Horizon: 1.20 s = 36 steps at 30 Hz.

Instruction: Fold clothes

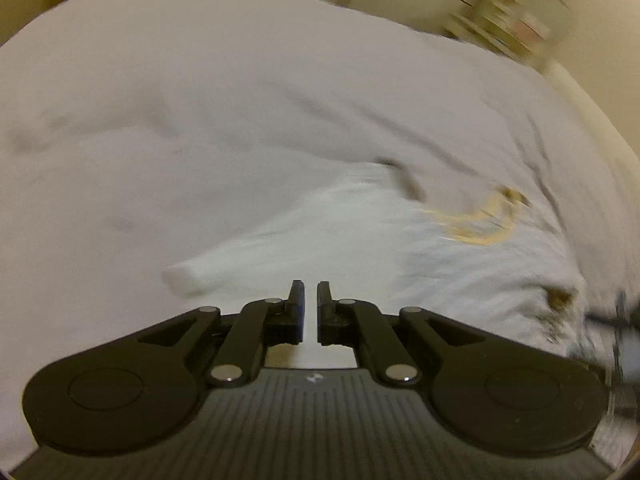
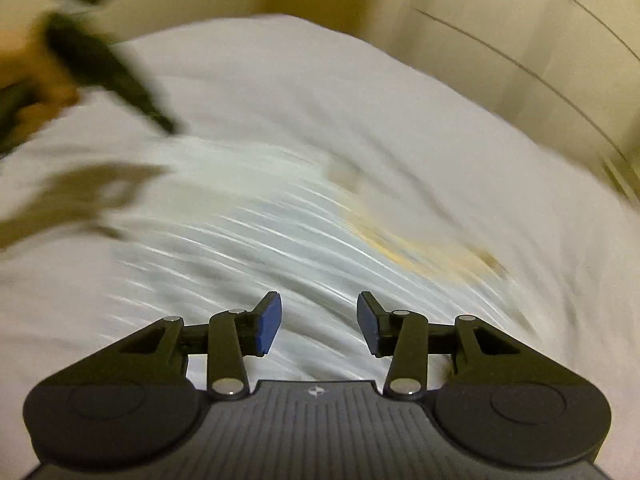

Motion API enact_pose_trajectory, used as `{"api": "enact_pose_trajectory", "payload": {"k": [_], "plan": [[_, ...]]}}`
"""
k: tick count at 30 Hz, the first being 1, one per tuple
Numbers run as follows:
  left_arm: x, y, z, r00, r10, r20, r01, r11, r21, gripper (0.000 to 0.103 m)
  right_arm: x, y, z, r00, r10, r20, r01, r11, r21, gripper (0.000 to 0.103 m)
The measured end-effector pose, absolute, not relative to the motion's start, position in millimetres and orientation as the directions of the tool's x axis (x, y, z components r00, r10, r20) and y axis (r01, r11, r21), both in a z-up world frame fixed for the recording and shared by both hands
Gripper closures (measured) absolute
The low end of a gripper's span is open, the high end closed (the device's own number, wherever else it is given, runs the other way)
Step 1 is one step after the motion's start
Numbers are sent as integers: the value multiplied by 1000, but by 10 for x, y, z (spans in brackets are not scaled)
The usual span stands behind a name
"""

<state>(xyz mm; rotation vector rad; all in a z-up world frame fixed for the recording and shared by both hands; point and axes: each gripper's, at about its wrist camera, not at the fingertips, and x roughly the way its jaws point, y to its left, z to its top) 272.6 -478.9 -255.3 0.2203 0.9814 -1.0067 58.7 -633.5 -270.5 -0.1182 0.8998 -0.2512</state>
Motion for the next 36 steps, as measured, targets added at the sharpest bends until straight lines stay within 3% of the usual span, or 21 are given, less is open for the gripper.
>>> {"api": "enact_pose_trajectory", "payload": {"k": [4, 7, 13, 16, 21, 23, 28, 31, 32, 34, 36], "plan": [[1897, -5638, -2386, 96, -639, -764, 906, 373, -198, 83, 138, -7638, -2729, 527, -302, -794, 387, 918, -92, 57], [1221, -6257, -2387, 37, -651, -758, 953, 251, -168, 79, -43, -8526, -2873, 505, -280, -816, 451, 892, -26, 56], [23, -7291, -2619, 13, -647, -762, 995, 86, -56, 76, 69, -9674, -3092, 539, -149, -829, 384, 920, 84, 56], [-523, -7698, -2802, 50, -635, -771, 997, -13, 76, 69, 222, -9974, -3156, 566, -47, -823, 336, 925, 178, 56], [-1041, -8110, -3216, 147, -579, -802, 956, -124, 265, 67, 374, -10182, -3319, 578, 76, -813, 277, 918, 283, 56], [-1117, -8193, -3333, 178, -564, -806, 944, -133, 302, 69, 429, -10196, -3394, 578, 106, -809, 258, 917, 304, 56], [-1068, -8261, -3417, 185, -535, -825, 967, -51, 250, 97, 481, -10239, -3502, 581, 150, -800, 237, 909, 343, 56], [-1084, -8196, -3393, 167, -556, -814, 973, -39, 226, 102, 537, -10314, -3558, 591, 186, -785, 261, 876, 405, 57], [-1081, -8176, -3380, 161, -562, -811, 976, -33, 216, 102, 558, -10338, -3595, 591, 202, -781, 273, 860, 430, 60], [-1059, -8144, -3350, 147, -571, -807, 981, -18, 191, 103, 599, -10376, -3688, 572, 229, -787, 302, 834, 462, 102], [-1027, -8132, -3295, 129, -589, -798, 988, 6, 155, 103, 546, -10404, -3584, 578, 185, -795, 316, 847, 427, 101]]}}
